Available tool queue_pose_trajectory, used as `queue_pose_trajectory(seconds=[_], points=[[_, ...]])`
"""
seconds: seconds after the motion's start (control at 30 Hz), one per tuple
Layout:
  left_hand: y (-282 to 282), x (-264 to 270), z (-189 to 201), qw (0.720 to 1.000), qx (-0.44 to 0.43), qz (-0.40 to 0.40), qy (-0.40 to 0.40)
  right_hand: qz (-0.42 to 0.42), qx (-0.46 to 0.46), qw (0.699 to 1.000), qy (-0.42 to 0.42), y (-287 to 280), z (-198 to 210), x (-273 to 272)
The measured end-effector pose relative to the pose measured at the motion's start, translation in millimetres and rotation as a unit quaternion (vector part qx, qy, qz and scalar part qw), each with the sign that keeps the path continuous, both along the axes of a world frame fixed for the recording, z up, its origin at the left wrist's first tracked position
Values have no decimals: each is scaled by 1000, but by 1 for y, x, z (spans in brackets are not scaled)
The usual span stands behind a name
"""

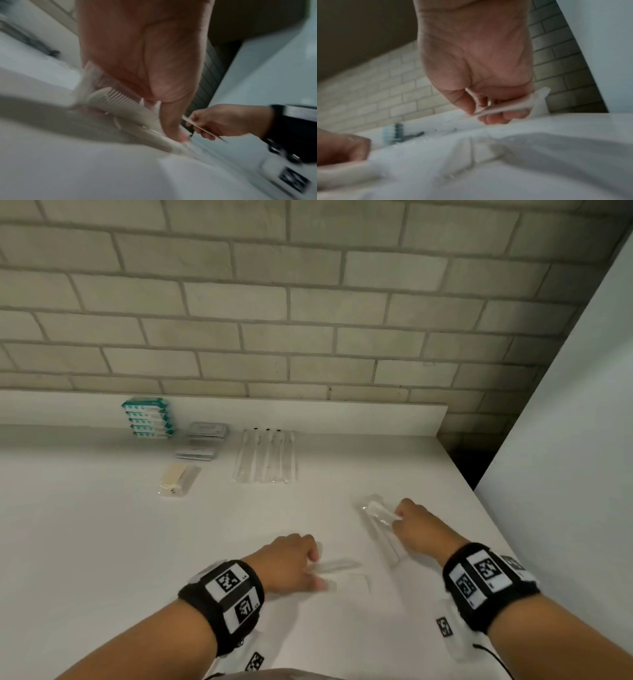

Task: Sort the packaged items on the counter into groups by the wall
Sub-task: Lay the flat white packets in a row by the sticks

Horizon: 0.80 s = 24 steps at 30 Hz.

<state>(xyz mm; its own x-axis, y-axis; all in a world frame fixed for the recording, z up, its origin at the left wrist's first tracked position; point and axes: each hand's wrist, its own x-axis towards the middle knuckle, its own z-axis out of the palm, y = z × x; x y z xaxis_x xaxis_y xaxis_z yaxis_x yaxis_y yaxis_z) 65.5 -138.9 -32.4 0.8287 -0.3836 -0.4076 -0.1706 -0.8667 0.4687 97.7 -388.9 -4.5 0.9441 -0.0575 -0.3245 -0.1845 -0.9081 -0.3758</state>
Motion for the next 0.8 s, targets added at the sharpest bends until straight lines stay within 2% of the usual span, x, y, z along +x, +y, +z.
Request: queue_pose_trajectory(seconds=[0.07, 0.23, 0.33, 0.47, 0.63, 0.8], points=[[-2, -1, 1, 1000, 28, -14, 5, -50, -28, 998, 33, -2, -18, 6], [-4, -5, 0, 997, 66, -34, -26, -46, -110, 992, 28, 8, -23, 14], [-4, -14, -1, 997, 60, -27, -26, -72, -67, 992, 77, 12, -15, 16], [-1, -28, -1, 998, 38, -43, -25, -83, -7, 992, 91, 15, -15, 4], [15, -35, 6, 994, 53, -89, -30, -23, -61, 993, 97, 38, -12, -21], [40, -28, 7, 996, 41, -81, -26, 8, -24, 989, 149, 52, -7, -37]])
